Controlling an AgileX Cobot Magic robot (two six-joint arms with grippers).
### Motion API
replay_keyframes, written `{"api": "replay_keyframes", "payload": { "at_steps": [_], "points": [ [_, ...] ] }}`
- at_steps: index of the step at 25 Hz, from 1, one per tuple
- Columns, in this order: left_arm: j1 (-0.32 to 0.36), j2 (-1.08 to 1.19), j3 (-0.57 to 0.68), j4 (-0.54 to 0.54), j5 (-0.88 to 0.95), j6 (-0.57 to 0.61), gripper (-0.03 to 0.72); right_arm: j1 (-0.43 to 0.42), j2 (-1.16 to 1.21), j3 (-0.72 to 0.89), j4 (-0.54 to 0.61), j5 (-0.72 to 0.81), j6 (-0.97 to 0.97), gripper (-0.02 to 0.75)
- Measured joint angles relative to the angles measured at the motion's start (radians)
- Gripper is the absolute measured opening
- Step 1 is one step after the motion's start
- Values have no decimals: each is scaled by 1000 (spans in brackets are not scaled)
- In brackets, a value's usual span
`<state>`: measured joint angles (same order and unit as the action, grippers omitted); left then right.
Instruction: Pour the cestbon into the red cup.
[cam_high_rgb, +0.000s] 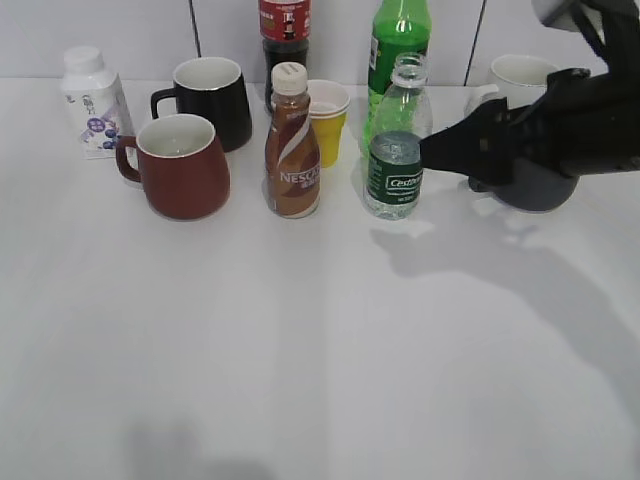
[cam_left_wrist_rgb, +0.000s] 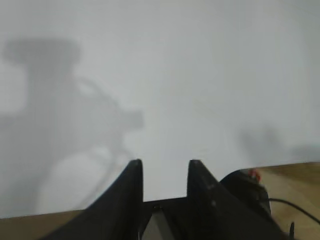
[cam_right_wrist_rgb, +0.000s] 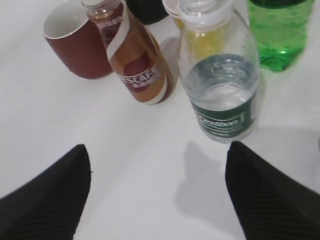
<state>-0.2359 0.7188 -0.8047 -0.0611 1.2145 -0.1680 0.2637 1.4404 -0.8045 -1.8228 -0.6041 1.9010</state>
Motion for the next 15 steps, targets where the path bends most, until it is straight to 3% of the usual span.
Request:
{"api": "replay_keyframes", "payload": {
  "at_steps": [6, 10, 12, 15],
  "points": [
    [0, -176, 0, -5, 4, 0, 212, 0, -14, 12, 0, 224, -176, 603],
    [0, -290, 0, -5, 5, 0, 211, 0, -21, 16, 20, 661, -324, 573],
    [0, -341, 0, -5, 5, 0, 211, 0, -26, 21, 123, 950, -428, 568],
    [0, -397, 0, -6, 6, 0, 211, -1, -32, 21, 447, 1315, -685, 559]
  ]
}}
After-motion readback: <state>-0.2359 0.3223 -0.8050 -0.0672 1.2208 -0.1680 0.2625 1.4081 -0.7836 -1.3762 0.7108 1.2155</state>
